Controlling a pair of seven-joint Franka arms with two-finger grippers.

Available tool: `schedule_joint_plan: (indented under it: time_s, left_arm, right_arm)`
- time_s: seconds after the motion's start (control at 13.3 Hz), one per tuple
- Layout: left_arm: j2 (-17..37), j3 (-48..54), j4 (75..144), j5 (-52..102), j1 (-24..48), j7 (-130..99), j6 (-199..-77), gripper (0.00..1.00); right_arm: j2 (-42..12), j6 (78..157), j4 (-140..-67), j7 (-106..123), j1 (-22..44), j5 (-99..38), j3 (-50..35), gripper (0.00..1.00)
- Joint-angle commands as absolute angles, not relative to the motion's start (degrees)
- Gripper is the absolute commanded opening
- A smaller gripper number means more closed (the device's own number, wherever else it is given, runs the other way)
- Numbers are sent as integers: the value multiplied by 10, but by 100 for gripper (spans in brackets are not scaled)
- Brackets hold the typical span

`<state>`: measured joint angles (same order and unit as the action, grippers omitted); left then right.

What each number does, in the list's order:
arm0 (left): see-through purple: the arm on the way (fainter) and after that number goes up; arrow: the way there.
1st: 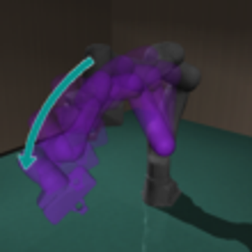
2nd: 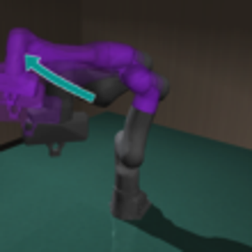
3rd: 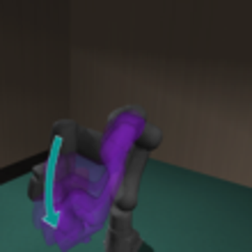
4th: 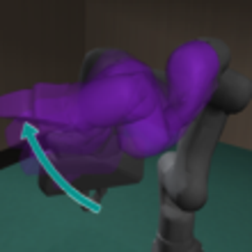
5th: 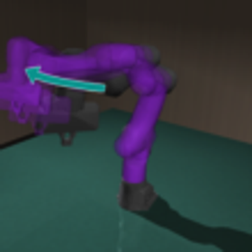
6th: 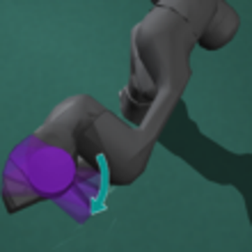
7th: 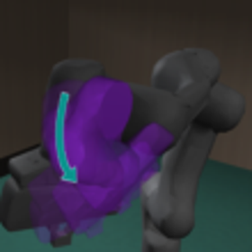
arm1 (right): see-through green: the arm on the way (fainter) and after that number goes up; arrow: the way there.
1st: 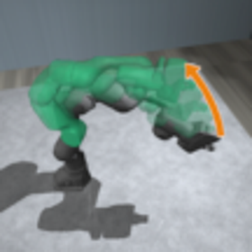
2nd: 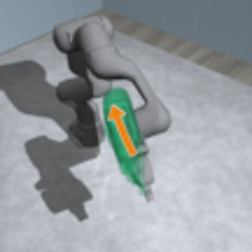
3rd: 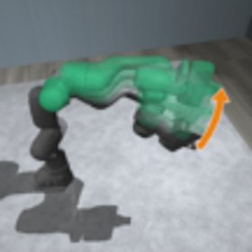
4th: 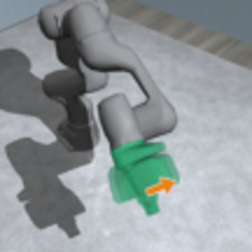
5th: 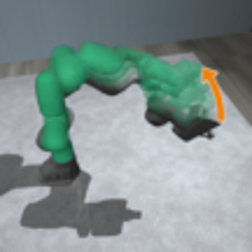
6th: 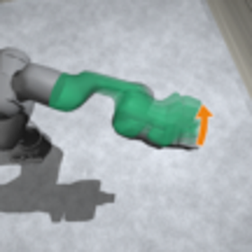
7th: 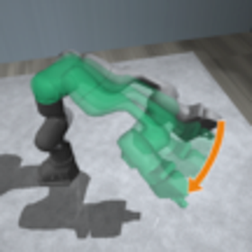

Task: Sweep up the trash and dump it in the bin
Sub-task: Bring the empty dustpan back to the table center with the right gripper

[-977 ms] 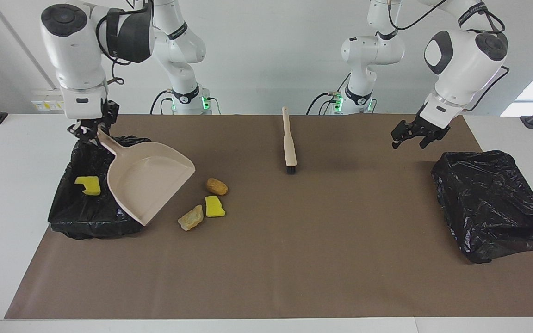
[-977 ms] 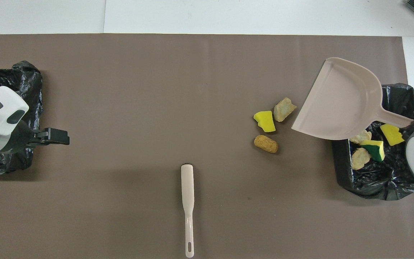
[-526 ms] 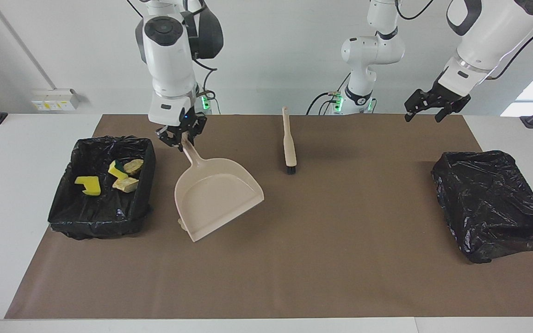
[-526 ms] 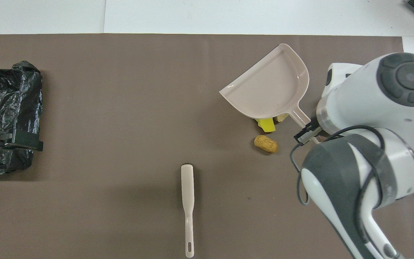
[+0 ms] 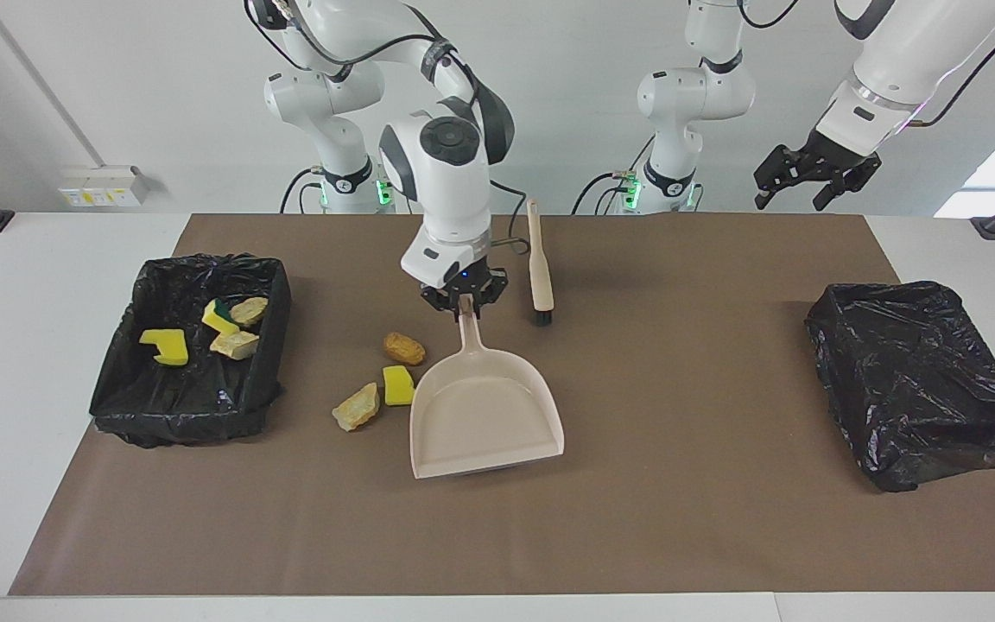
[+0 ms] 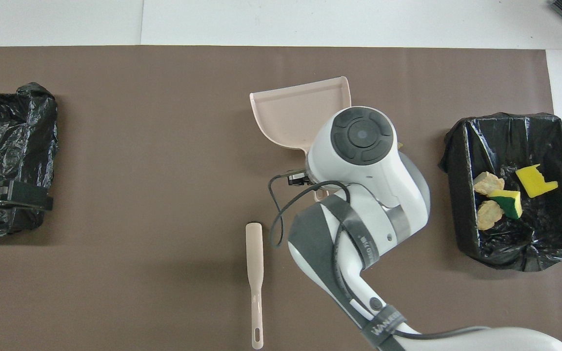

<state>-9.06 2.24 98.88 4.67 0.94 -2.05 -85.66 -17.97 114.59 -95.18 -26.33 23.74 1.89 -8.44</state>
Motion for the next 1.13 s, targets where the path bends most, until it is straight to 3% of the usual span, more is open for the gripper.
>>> schedule_joint_plan:
  time_s: [0.0, 0.15, 0.38, 0.45, 0.53, 0.83, 1.05]
  left_arm:
    - [-93, 31, 980, 38, -2, -18, -853, 100]
    - [-94, 31, 980, 38, -2, -18, -849, 100]
    - [-95, 31, 980, 38, -2, -19, -853, 100]
    - [-95, 31, 980, 38, -2, -21, -853, 100]
    - [-95, 33, 980, 38, -1, -21, -852, 100]
    - [-99, 31, 985, 38, -1, -11, -862, 100]
    - [-99, 31, 987, 38, -2, -11, -862, 100]
  right_arm:
    - [-253, 1177, -890, -353, 292, 11, -77, 0]
    - [-307, 1197, -845, -415, 316, 30, -77, 0]
    - [-331, 1217, -825, -440, 330, 35, -78, 0]
    - [-331, 1215, -825, -441, 329, 40, -78, 36]
    - [-330, 1216, -825, -443, 328, 41, -79, 99]
    - [-283, 1178, -848, -438, 321, 32, -80, 100]
    - [-192, 1160, -932, -449, 328, 11, -86, 100]
